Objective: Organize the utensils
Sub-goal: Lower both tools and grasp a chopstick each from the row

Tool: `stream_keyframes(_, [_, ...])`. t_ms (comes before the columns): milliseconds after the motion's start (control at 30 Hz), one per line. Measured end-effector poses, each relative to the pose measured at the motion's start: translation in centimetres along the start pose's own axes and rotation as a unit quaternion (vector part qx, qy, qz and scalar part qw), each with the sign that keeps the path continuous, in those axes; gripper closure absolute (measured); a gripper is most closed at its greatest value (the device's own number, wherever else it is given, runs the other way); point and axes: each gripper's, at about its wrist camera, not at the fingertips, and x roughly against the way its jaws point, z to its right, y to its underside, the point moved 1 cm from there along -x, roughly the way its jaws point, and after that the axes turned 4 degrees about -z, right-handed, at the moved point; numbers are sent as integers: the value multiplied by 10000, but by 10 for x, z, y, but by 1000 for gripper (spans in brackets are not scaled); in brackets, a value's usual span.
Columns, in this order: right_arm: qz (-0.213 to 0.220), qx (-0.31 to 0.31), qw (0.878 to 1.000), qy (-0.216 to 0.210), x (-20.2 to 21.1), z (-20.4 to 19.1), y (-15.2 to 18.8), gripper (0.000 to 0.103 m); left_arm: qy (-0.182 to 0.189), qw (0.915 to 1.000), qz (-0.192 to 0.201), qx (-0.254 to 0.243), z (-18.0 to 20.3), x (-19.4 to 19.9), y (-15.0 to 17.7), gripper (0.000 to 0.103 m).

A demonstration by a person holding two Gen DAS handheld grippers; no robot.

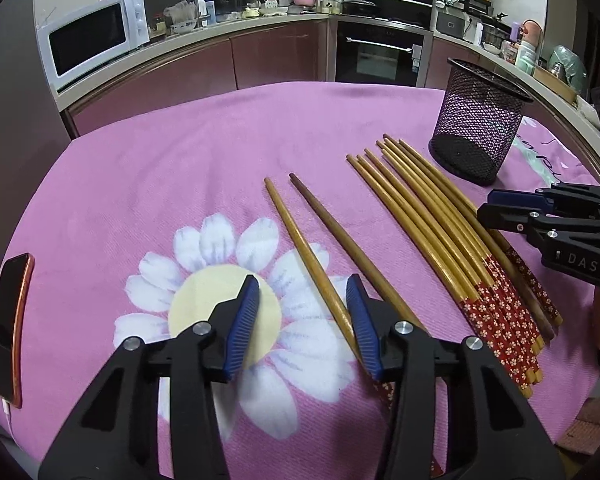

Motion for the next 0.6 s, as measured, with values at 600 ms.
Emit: stream_keyframes(600, [-66, -57, 9999, -58, -15, 0, -15, 97, 64, 9997, -124, 213, -1, -17, -27, 88])
